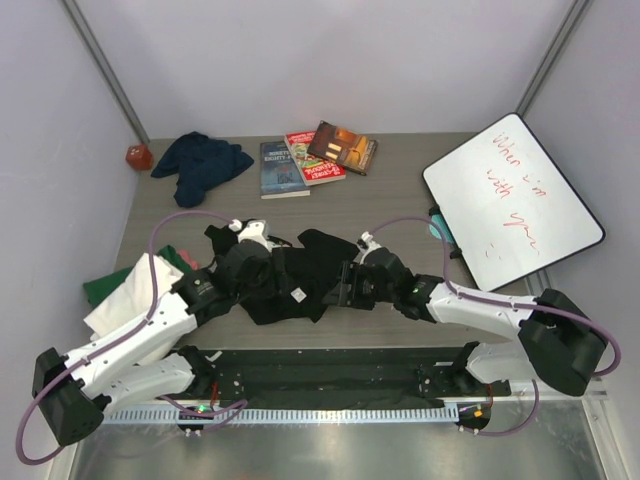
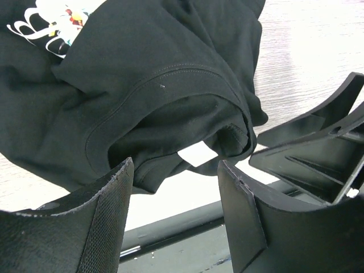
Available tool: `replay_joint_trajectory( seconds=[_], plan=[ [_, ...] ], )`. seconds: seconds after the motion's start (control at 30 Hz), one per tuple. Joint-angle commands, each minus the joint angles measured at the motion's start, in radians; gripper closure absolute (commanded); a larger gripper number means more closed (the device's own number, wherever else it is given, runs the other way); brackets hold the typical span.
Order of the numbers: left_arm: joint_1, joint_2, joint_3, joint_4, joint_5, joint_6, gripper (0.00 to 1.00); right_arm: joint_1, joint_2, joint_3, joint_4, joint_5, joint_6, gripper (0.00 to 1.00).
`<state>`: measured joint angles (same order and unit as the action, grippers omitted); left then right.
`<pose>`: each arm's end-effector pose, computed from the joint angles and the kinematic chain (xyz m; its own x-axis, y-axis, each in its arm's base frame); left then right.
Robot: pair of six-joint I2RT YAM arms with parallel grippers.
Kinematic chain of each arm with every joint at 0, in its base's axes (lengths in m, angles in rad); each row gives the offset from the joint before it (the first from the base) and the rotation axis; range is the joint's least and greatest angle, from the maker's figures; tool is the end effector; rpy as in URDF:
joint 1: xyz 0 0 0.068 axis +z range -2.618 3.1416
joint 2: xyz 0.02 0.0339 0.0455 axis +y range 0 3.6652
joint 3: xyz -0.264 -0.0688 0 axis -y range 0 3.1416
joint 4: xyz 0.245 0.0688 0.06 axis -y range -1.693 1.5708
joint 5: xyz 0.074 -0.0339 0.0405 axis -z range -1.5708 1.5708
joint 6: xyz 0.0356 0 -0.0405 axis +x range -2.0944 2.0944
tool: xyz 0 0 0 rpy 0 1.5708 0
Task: Fold and stack the t-shirts
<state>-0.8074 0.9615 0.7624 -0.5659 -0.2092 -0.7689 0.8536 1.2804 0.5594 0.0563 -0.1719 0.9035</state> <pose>0.1432 -0.1390 0.2650 -0.7635 -0.1859 -0.6184 0.1005 0.9118 -0.3982 0.1623 0.1954 0.1825 -0.9037 0.1413 -0.4042 -0.1958 0.7031 0.6836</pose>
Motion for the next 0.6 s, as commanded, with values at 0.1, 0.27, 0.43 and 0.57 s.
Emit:
replay_joint_trajectory(
  seconds=[0.1, 0.27, 0.43, 0.57],
  plan=[
    [0.004, -0.015, -0.005, 0.037, -0.016, 0.023, 0.38, 0.004, -0.059, 0.065, -0.05, 0.097, -0.067, 0.38],
    [0.004, 0.023, 0.006, 0.061, 0.004, 0.025, 0.38, 0.004, -0.012, 0.069, -0.081, 0.088, -0.08, 0.38],
    [0.004, 0.04, 0.034, 0.06, 0.002, 0.043, 0.38, 0.004, 0.022, 0.091, -0.096, 0.089, -0.097, 0.38],
    [0.004, 0.04, 0.041, 0.064, -0.001, 0.048, 0.38, 0.002, 0.034, 0.111, -0.122, 0.101, -0.118, 0.38]
  ],
)
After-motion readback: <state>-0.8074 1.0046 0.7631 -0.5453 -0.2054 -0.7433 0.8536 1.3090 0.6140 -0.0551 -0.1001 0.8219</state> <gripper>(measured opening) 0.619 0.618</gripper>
